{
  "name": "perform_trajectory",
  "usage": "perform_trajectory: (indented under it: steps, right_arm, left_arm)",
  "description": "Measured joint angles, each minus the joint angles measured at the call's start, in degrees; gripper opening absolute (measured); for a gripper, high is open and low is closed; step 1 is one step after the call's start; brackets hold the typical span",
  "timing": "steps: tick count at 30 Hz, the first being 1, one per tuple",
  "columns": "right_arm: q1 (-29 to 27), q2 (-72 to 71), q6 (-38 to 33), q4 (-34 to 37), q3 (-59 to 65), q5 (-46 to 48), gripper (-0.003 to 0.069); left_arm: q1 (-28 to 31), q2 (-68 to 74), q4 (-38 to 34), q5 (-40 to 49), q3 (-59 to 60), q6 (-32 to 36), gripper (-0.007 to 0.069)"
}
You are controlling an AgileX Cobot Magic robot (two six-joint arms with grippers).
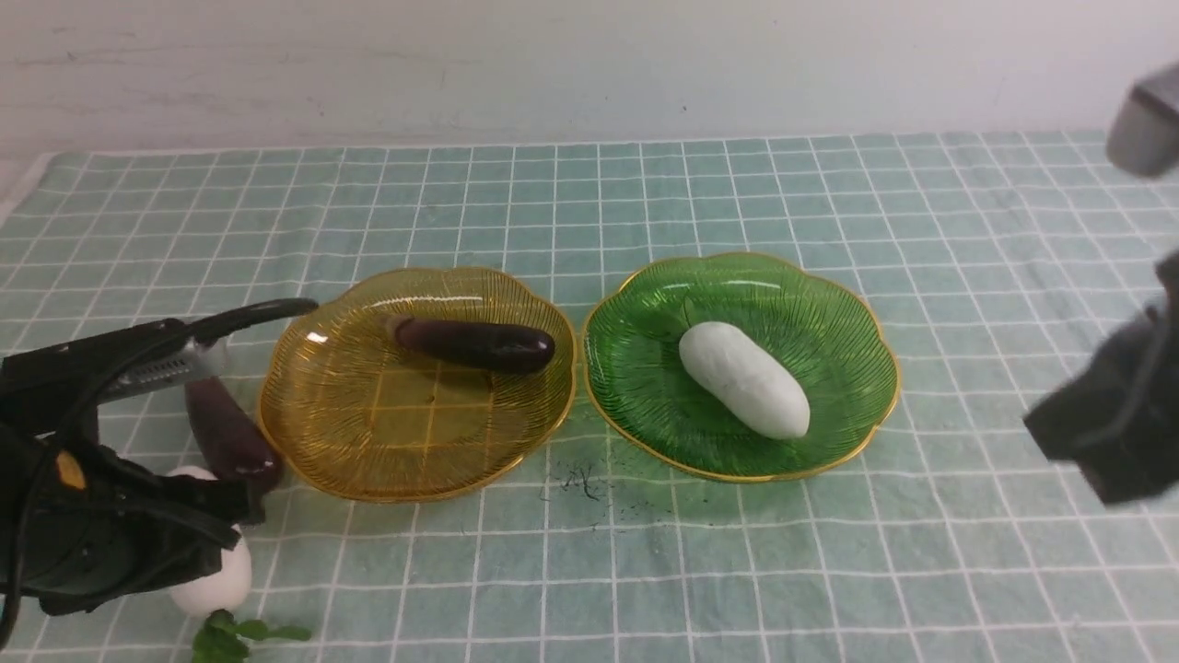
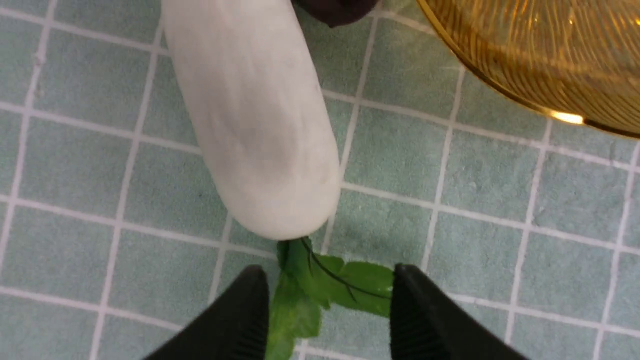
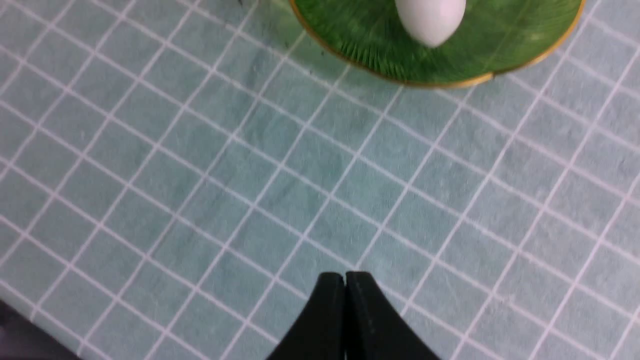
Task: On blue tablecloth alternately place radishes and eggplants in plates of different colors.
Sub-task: 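Pick up the white radish and place it on the plate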
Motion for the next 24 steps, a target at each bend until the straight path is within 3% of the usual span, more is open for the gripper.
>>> perform_trajectory:
  steps: [5, 7, 15, 24]
  right_arm:
    - [0.0, -5.2, -0.1, -1.5, 6.9, 0.0, -0.0015]
    - [0.0, -7.0, -0.1, -3.0, 9.2, 0.0, -0.0015]
    - [0.0, -7.7, -0.1, -3.4, 10.1, -0.1, -0.0015]
    - [0.0, -7.7, -0.1, -3.4, 10.1, -0.1, -0.0015]
  left_arm:
    - [0.0, 3.3, 3.7, -0.1, -2.4, -2.0, 0.0450]
    - [0.0, 5.6, 8.5, -0.4, -3.5, -6.7, 0.0514]
    - [0.0, 11.3, 12.6, -2.2, -3.7, -12.5, 0.0542]
    - [2.7, 13.2, 11.8, -3.1, -8.7, -14.8, 0.0542]
